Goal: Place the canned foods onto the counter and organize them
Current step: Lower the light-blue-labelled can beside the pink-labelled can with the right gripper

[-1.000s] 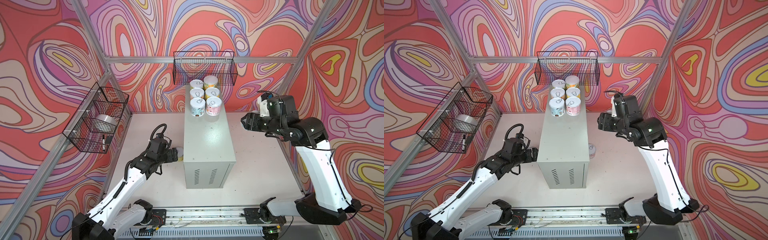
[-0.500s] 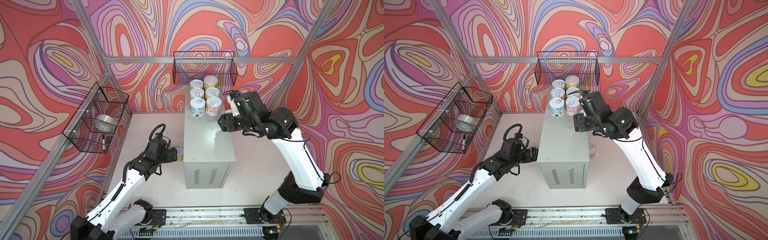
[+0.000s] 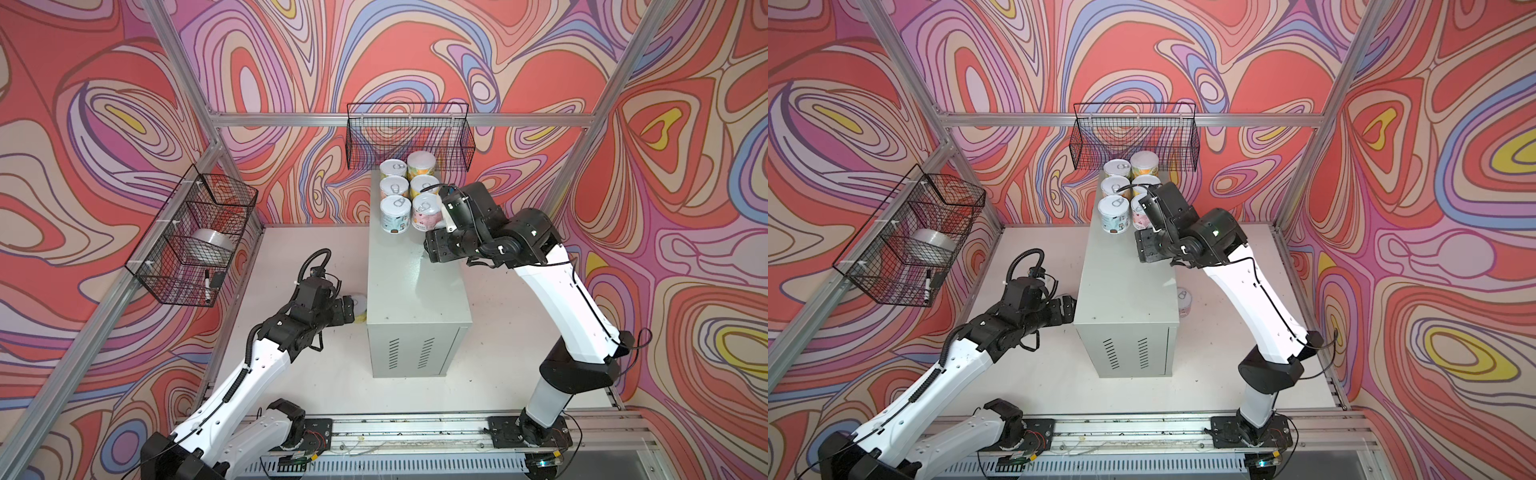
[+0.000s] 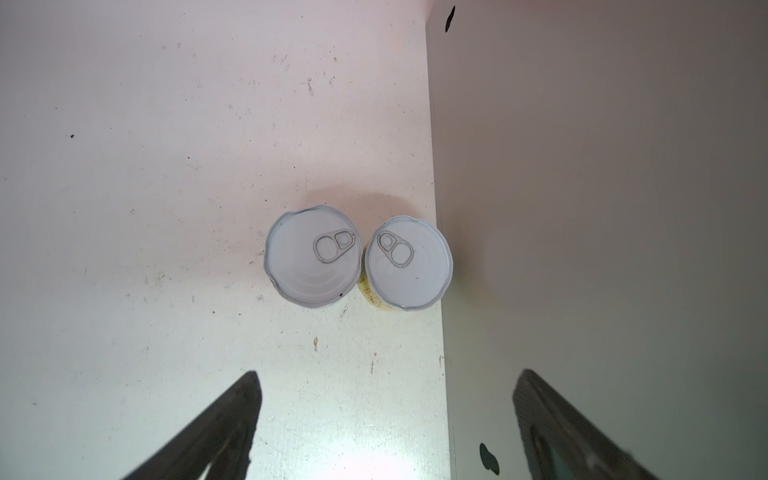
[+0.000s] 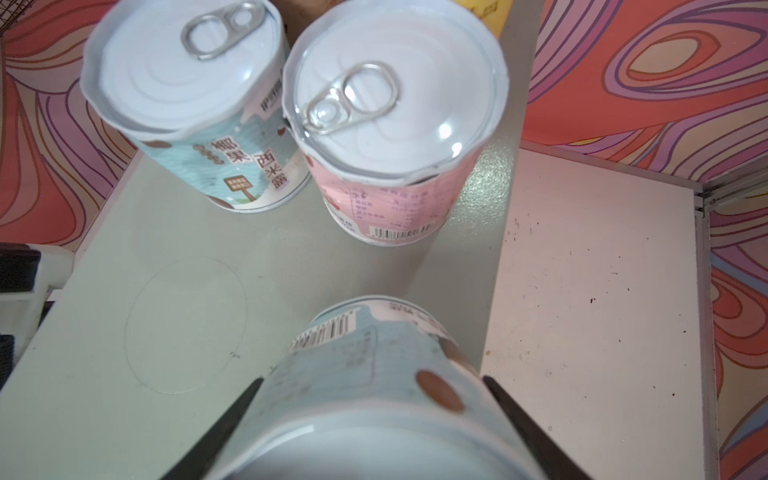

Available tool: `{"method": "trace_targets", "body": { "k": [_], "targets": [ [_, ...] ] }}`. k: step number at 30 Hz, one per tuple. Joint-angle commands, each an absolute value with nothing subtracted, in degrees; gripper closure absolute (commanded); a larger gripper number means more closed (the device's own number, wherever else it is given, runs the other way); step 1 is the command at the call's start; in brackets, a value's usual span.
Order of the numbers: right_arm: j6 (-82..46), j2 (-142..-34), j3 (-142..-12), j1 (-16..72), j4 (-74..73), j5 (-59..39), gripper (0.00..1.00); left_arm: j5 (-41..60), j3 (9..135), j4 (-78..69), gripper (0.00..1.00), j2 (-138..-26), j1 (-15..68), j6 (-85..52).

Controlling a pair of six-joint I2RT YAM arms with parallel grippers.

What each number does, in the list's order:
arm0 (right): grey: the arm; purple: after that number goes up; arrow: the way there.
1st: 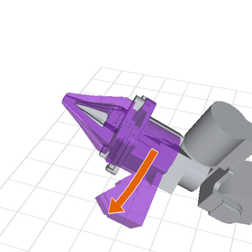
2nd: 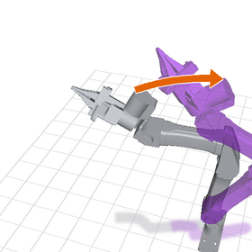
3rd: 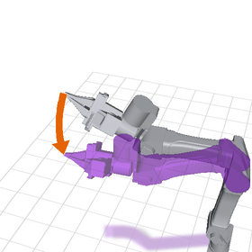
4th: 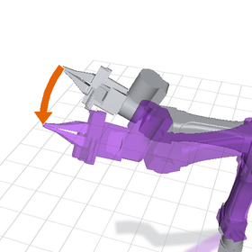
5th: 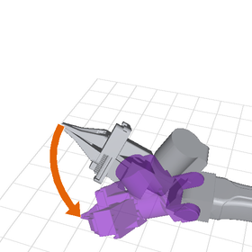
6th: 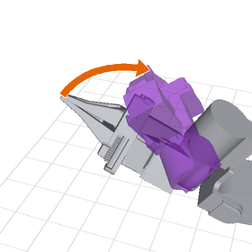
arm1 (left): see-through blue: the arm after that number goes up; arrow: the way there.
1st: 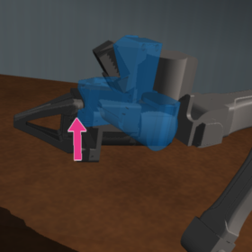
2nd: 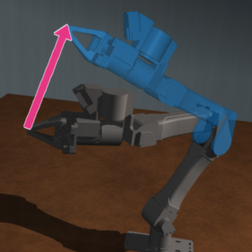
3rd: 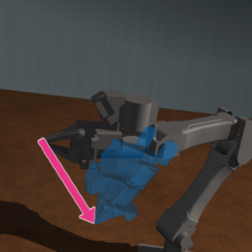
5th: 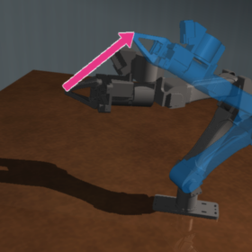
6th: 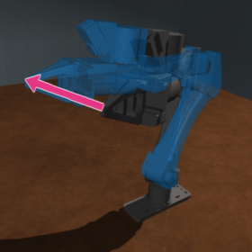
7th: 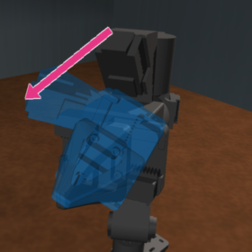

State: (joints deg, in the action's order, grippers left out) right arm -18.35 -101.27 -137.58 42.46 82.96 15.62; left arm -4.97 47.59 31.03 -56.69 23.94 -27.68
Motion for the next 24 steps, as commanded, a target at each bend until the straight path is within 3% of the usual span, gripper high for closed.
{"method": "trace_targets", "body": {
  "k": [1, 3, 7, 11, 24],
  "targets": [
    [-17.24, -103.38, -139.39, 42.71, 80.87, 15.56, 0.7, -5.63, 46.56, 30.05, 0.05, -56.95, 23.71, -28.55],
    [-16.99, -104.13, -139.65, 42.71, 80.69, 15.08, 0.5, -5.71, 46.47, 29.97, 0.05, -57.02, 23.73, -28.52],
    [-16.53, -104.92, -140.18, 42.71, 80.04, 14.07, 0.22, -5.75, 46.48, 29.8, 0.04, -56.89, 23.73, -28.48],
    [-16.41, -104.98, -140.77, 42.71, 79.19, 14.21, 0.03, -5.87, 46.52, 29.62, 0.04, -56.6, 23.67, -28.39],
    [-14.66, -101.87, -144.97, 42.71, 76.73, 11.15, 0.02, -3.17, 47.15, 27.42, 0.03, -57.48, 23.66, -27.64]
  ]
}}
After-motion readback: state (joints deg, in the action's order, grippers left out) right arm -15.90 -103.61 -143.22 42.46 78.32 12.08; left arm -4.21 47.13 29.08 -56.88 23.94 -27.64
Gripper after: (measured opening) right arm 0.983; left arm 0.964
